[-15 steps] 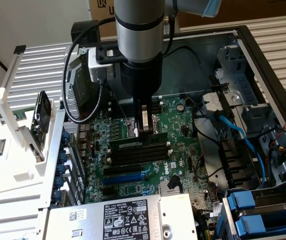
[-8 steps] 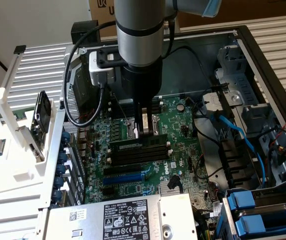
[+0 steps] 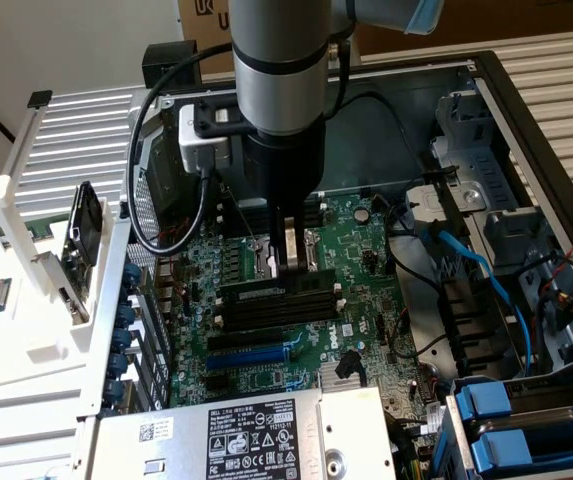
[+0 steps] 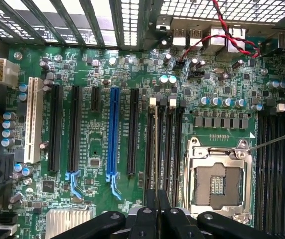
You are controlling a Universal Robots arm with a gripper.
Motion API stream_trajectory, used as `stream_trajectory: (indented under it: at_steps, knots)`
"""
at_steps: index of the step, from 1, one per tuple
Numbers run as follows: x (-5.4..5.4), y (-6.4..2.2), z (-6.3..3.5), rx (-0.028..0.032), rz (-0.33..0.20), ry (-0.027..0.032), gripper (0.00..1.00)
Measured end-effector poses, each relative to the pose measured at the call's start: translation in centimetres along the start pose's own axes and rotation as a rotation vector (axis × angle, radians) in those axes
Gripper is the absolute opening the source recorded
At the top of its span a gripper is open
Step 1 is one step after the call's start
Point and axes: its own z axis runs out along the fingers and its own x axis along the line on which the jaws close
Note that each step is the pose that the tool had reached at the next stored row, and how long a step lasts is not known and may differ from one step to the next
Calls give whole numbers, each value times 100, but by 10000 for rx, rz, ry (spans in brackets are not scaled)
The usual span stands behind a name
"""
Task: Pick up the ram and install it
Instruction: 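Insert the ram into the slot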
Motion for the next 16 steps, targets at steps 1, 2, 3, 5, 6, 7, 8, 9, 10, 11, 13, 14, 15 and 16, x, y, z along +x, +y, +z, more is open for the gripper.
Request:
stream_trajectory:
  at_steps: [1,2,3,5,6,7,8,9,10,11,13,14,15,16]
  knots:
    - [0,0,4,0,0,0,12]
    - [1,0,8,0,0,0,12]
    - [6,-1,14,0,0,0,12]
    - [10,0,19,0,9,-1,12]
    - [10,0,21,0,20,0,12]
    - [10,0,21,0,40,1,12]
    - [11,-1,22,2,60,0,12]
    - [12,-2,24,5,83,-3,12]
    - [21,-4,25,6,115,-4,12]
    - [26,-4,24,6,130,-4,12]
    - [40,-5,23,6,150,-5,12]
    - [48,-6,23,6,157,-5,12]
    - [53,-10,23,6,161,-6,12]
    - [53,-17,23,5,167,-6,12]
